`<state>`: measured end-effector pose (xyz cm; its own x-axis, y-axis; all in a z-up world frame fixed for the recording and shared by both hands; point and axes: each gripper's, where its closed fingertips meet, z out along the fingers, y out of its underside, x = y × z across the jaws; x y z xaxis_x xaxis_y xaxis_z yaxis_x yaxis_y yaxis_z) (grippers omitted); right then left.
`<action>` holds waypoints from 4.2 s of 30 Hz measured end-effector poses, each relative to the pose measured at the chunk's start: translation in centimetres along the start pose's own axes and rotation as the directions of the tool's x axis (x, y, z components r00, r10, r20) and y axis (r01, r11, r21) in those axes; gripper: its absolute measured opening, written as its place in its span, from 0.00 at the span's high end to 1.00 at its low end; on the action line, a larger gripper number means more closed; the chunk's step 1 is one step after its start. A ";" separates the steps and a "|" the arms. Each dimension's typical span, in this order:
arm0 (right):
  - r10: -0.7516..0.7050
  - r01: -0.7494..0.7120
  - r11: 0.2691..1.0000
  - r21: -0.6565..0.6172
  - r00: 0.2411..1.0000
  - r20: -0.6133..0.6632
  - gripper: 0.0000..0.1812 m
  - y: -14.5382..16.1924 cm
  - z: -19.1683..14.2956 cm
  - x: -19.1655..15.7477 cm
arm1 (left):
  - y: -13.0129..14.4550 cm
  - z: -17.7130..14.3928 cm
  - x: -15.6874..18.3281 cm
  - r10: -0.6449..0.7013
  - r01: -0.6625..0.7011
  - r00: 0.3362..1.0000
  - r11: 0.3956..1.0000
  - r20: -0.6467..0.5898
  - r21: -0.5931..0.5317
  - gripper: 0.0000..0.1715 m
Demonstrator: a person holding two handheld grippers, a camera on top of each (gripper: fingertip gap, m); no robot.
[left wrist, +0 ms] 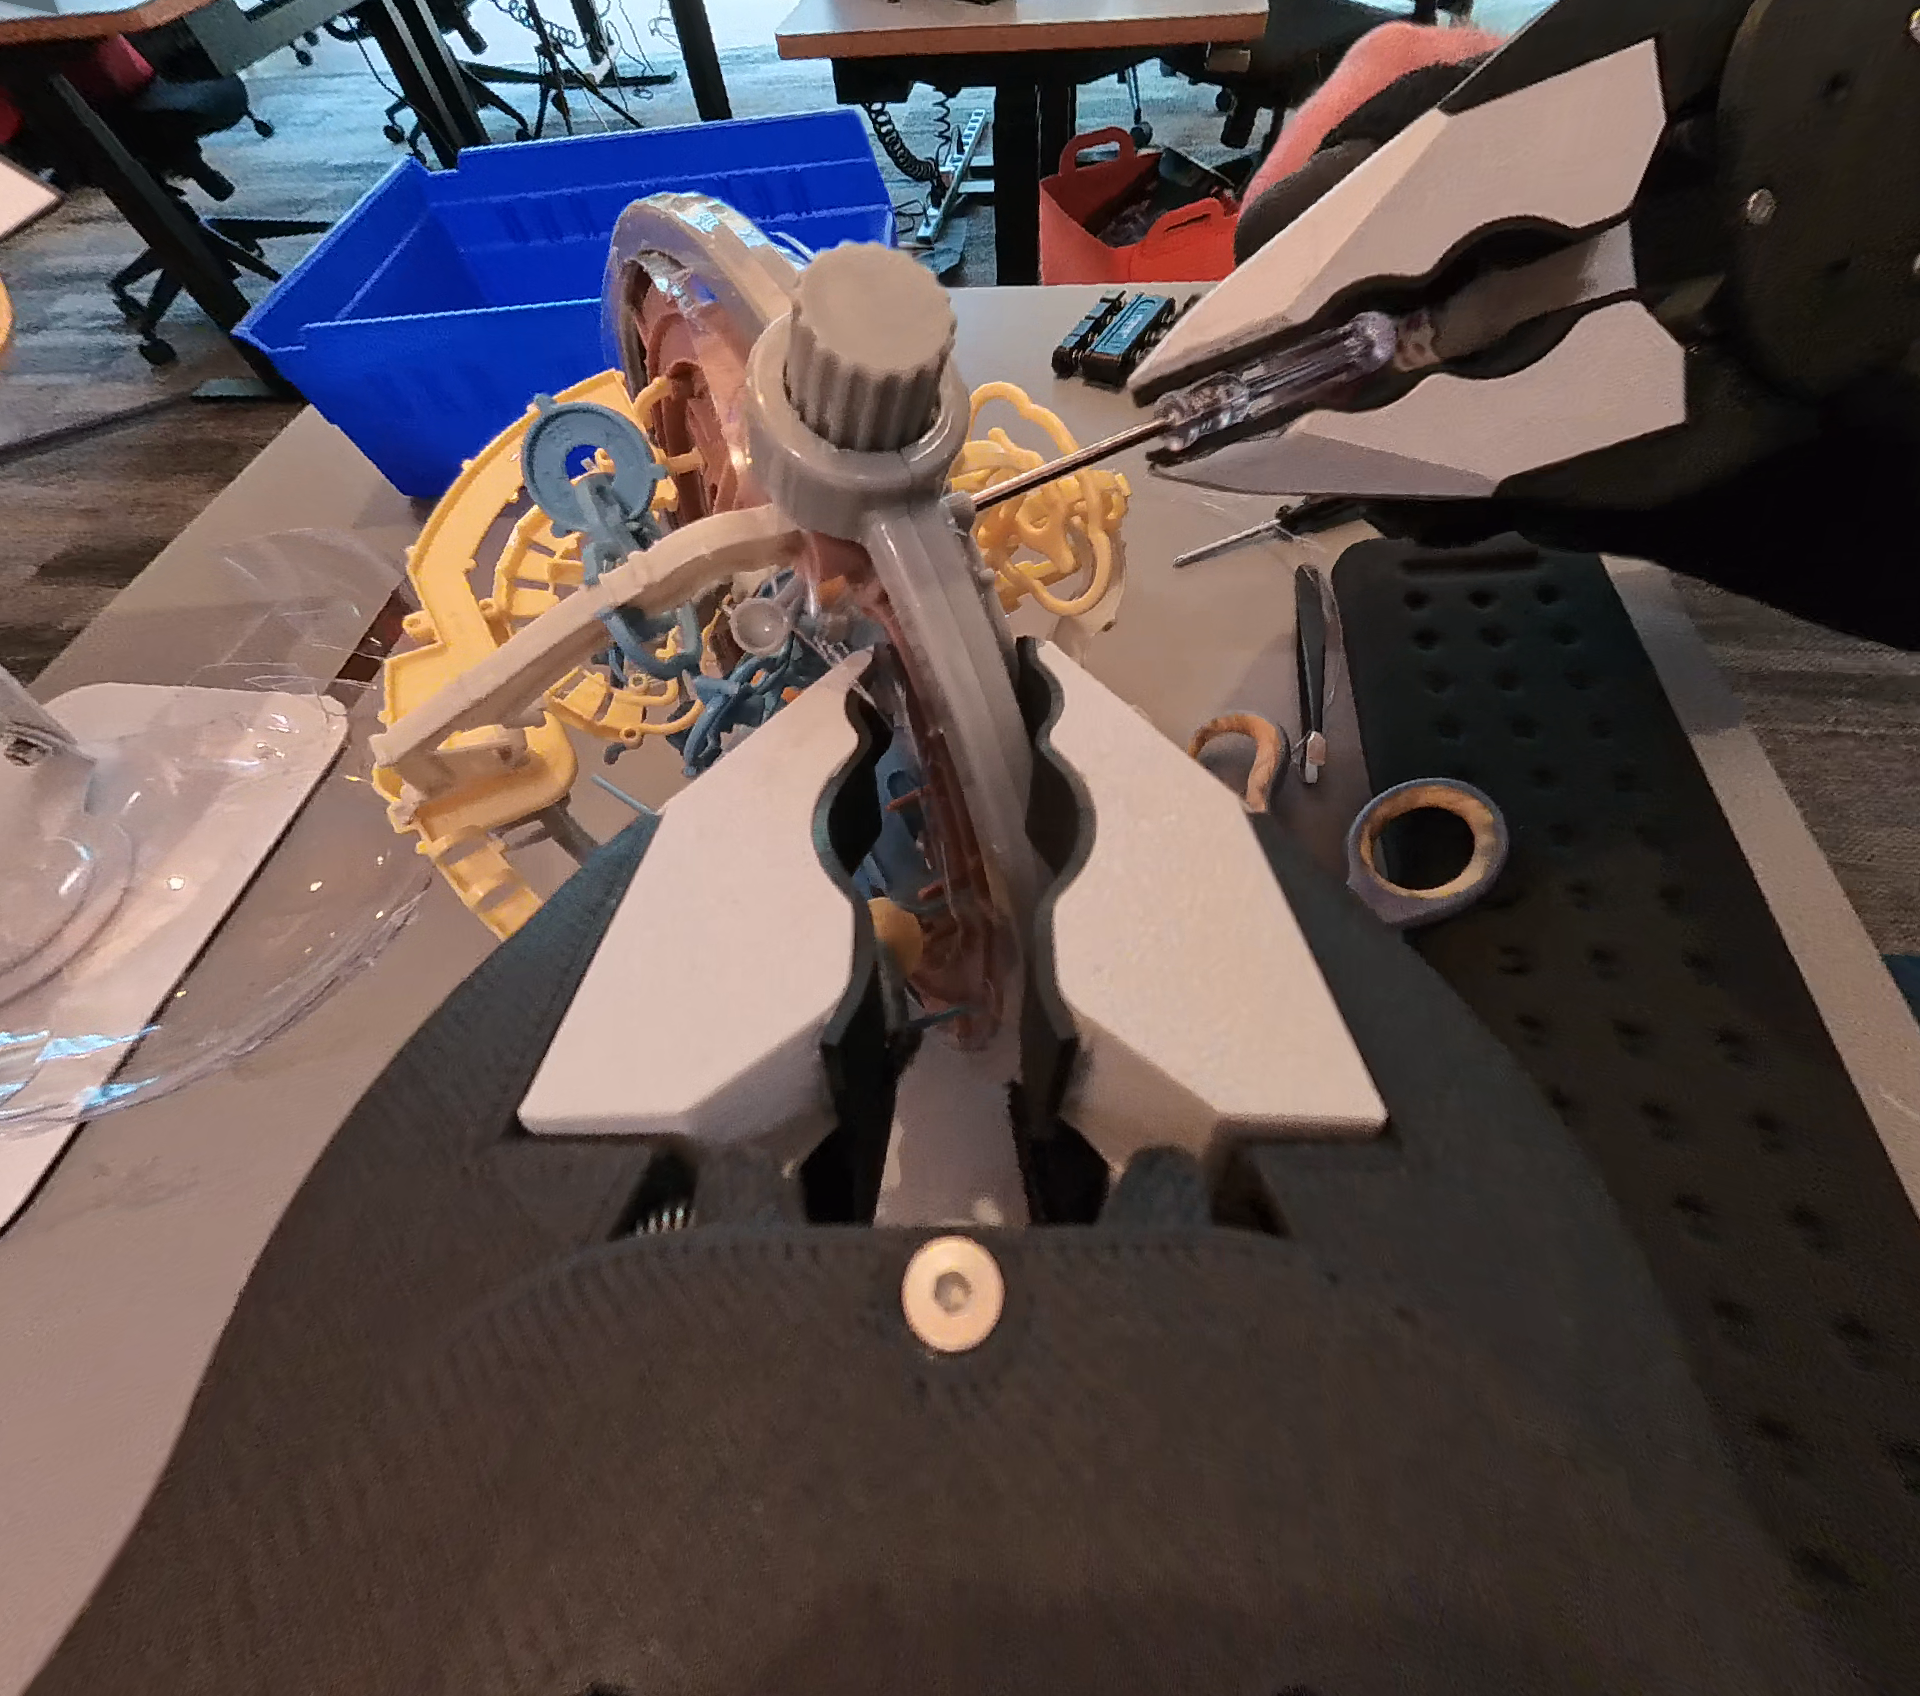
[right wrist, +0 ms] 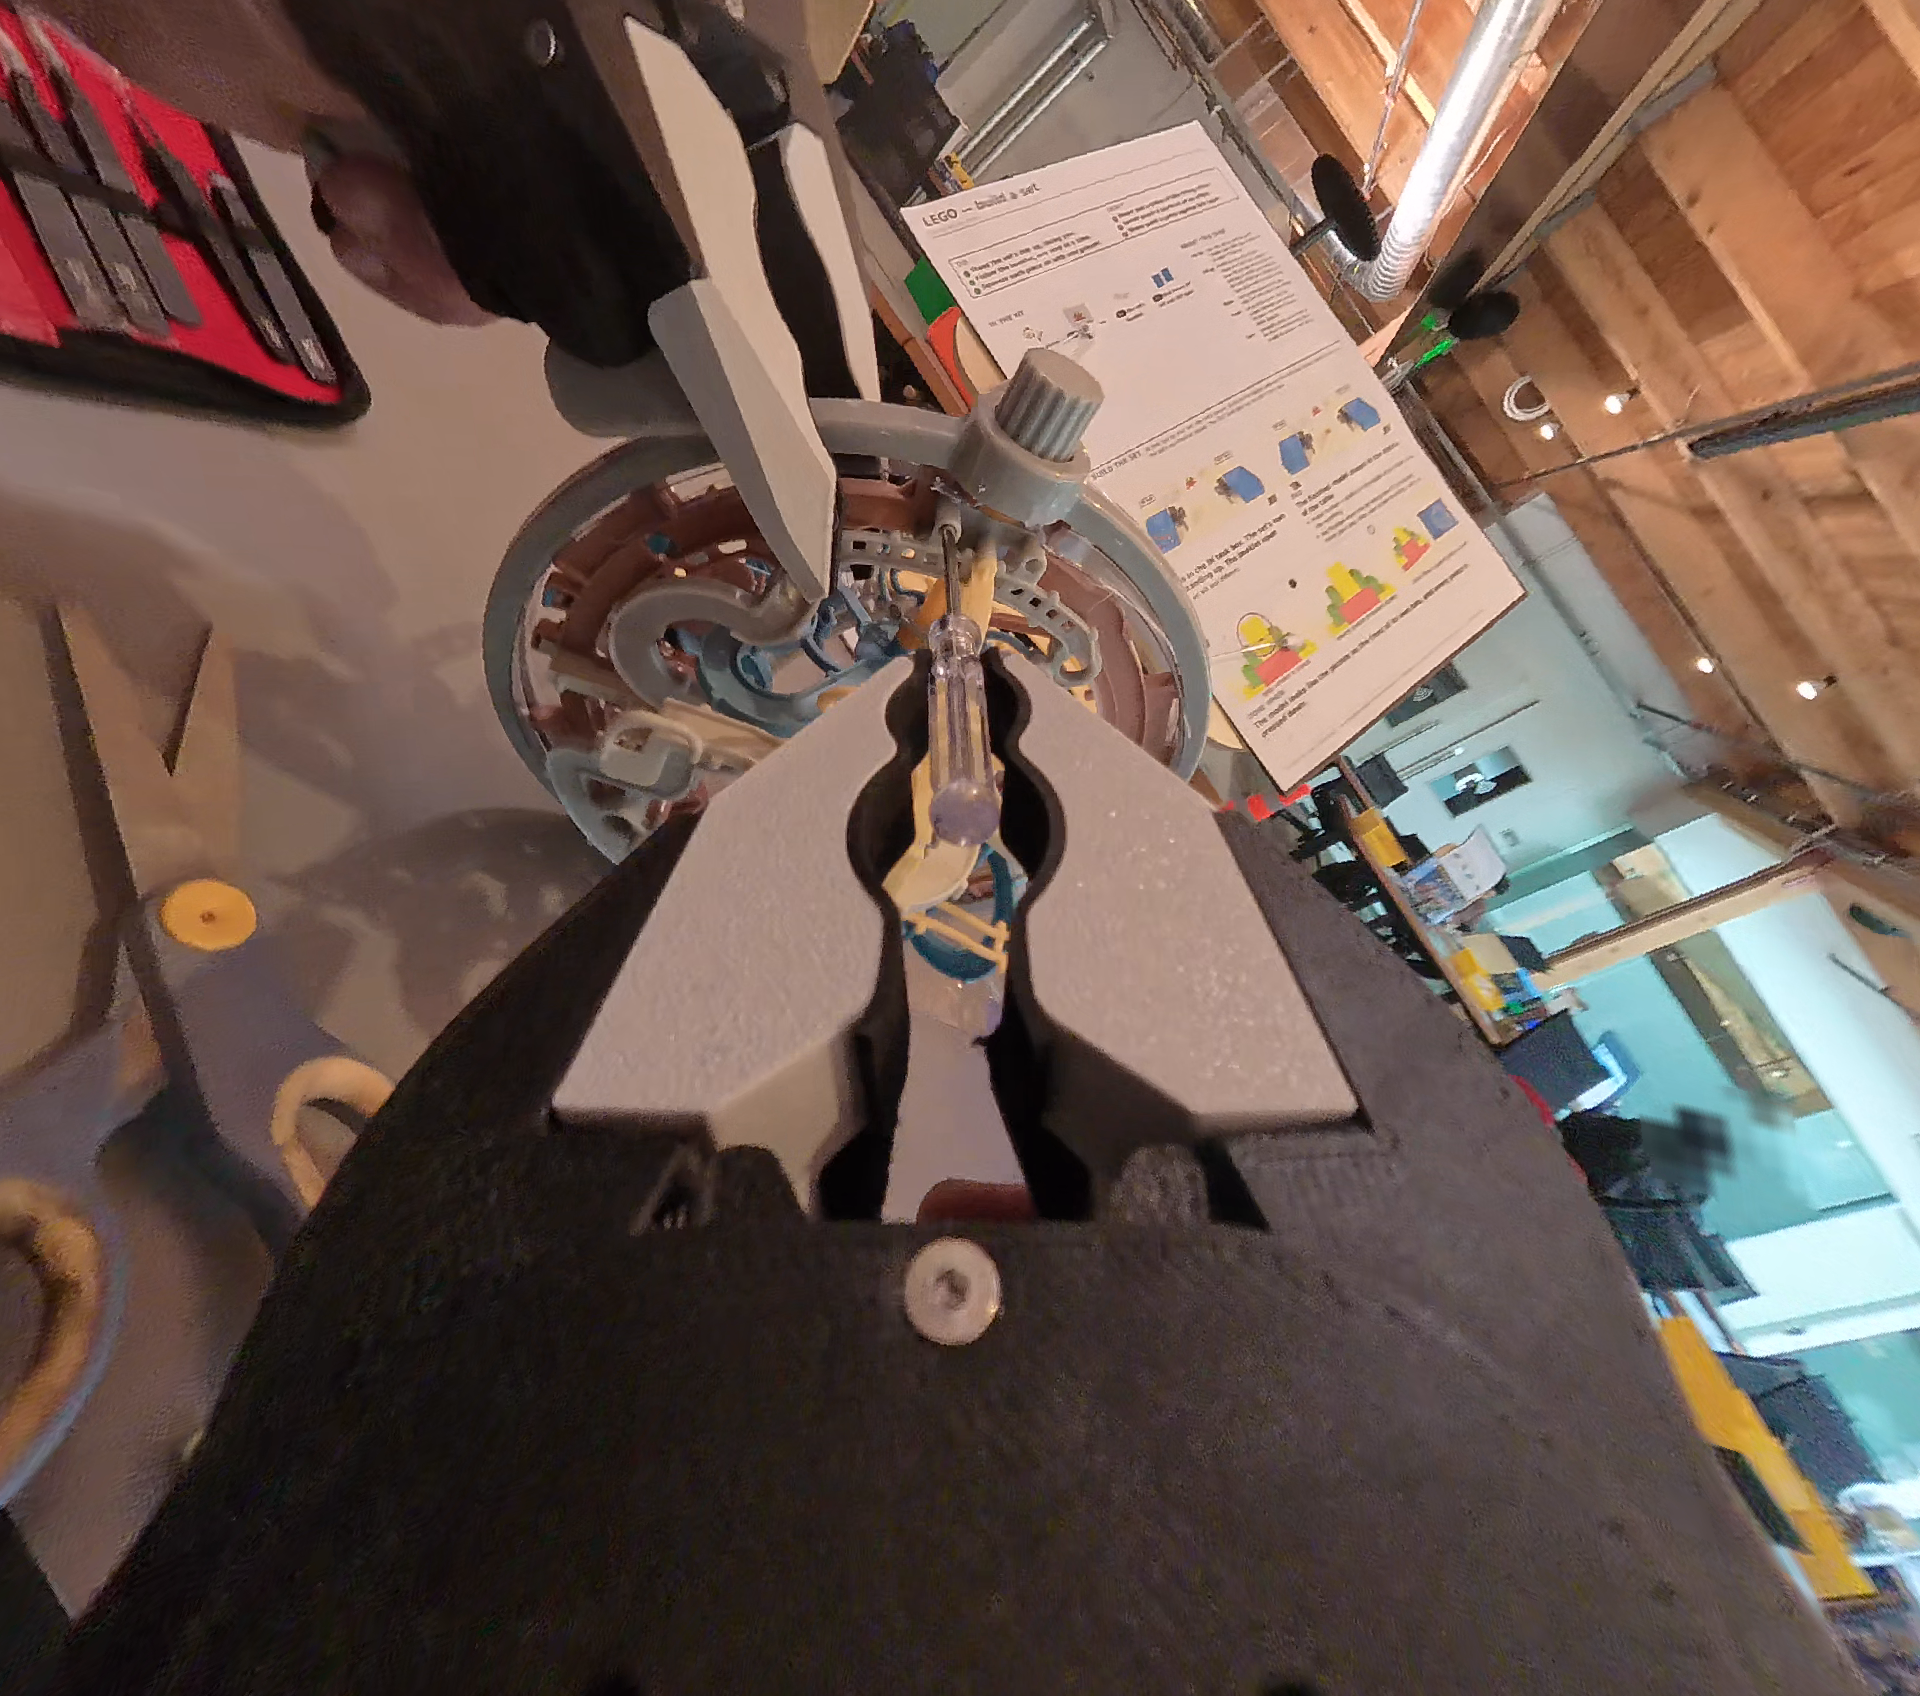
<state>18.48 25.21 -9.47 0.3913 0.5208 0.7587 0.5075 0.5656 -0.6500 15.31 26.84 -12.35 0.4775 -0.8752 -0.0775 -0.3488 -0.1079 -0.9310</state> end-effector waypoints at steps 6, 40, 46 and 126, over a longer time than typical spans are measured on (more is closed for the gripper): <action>0.192 -0.192 0.981 0.027 0.981 0.018 0.93 -0.3 0.3 0.5 | -0.1 0.1 -0.1 -0.046 0.047 0.999 0.999 -0.015 0.020 0.87; 0.498 -0.189 0.709 -0.680 0.816 0.292 0.86 18.7 3.2 -4.8 | 2.6 -1.8 -7.5 -0.676 0.710 0.704 0.672 -0.219 0.209 0.87; 0.552 -0.150 0.666 -0.731 0.758 0.347 0.88 20.8 4.2 -5.5 | 2.7 -2.2 -7.7 -0.678 0.729 0.685 0.644 -0.268 0.232 0.87; 0.671 -0.932 0.361 0.023 0.277 0.688 0.96 -10.1 -1.0 -1.4 | 7.8 -9.6 2.0 -0.412 0.412 0.911 0.911 -0.030 -0.030 0.58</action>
<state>13.57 18.13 -3.94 -0.0792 0.9635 -0.2556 -0.1996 -0.2666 -0.9429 5.83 19.74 -16.32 0.5542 -0.7667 0.3241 -0.1457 -0.4727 -0.8691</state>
